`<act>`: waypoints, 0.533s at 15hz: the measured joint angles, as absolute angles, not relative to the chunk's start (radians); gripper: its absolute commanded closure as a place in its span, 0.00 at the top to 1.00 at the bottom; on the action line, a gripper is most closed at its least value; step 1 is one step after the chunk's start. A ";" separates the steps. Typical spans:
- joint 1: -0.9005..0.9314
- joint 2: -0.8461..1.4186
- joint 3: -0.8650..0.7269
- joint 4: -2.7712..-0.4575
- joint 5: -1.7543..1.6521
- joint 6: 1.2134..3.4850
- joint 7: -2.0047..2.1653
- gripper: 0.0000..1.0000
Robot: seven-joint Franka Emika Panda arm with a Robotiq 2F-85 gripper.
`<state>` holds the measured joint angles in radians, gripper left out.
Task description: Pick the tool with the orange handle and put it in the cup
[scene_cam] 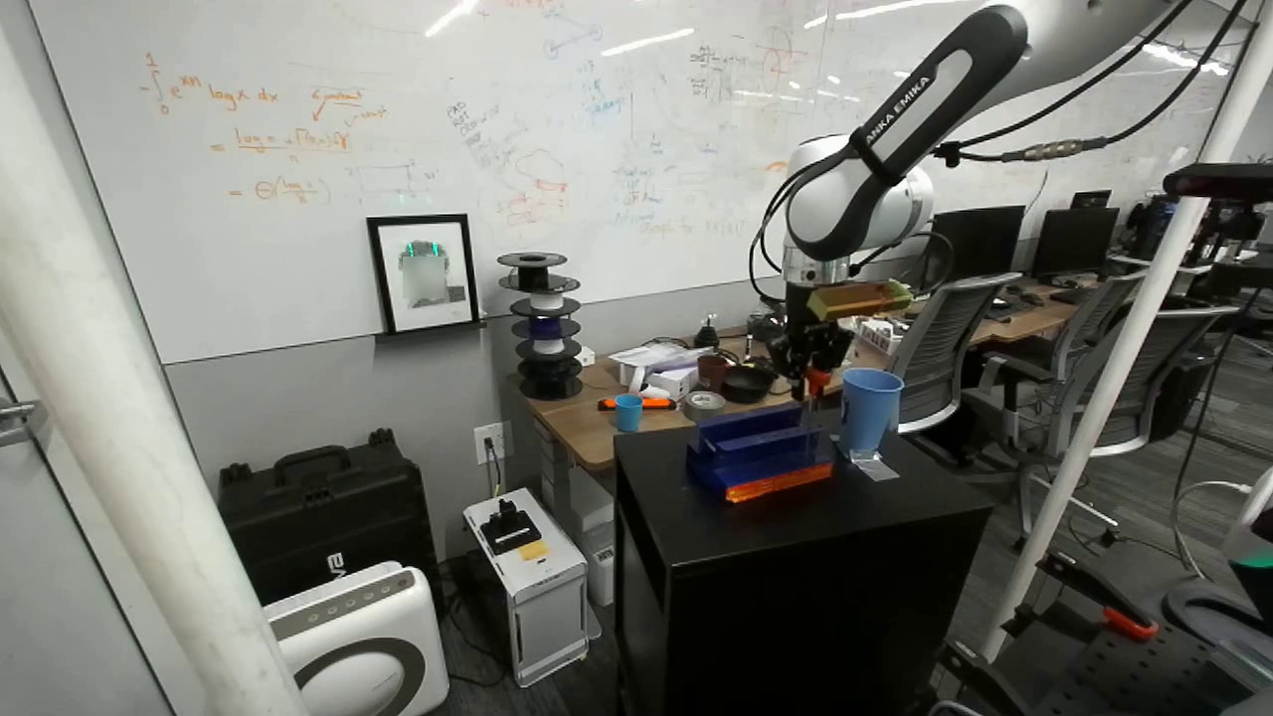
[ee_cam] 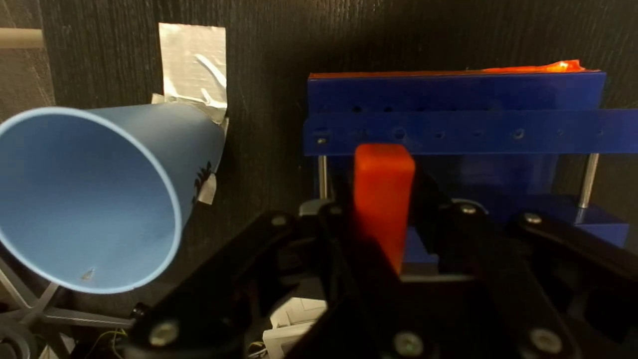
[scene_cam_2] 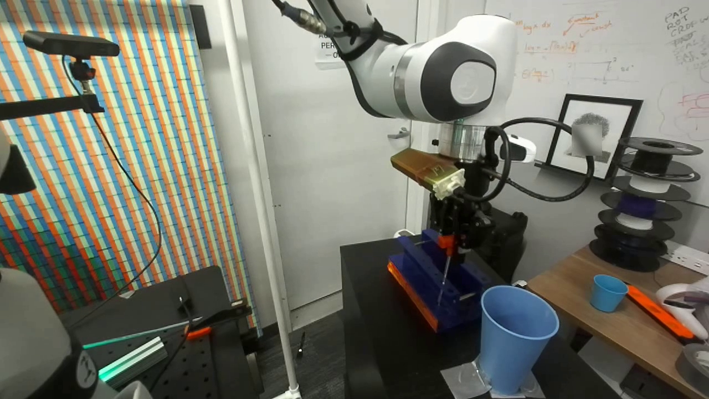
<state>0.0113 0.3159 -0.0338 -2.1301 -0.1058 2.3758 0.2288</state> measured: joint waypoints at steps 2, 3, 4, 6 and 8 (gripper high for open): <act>0.011 0.308 -0.038 -2.130 -0.106 2.376 0.229 0.07; 0.011 0.303 -0.039 -2.130 -0.106 2.376 0.229 0.11; 0.011 0.296 -0.040 -2.130 -0.106 2.376 0.229 0.11; 0.011 0.277 -0.041 -2.133 -0.106 2.375 0.229 0.11; 0.011 0.250 -0.041 -2.138 -0.106 2.373 0.229 0.11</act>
<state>0.0106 0.2498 -0.0409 -2.1379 -0.1055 2.3733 0.2287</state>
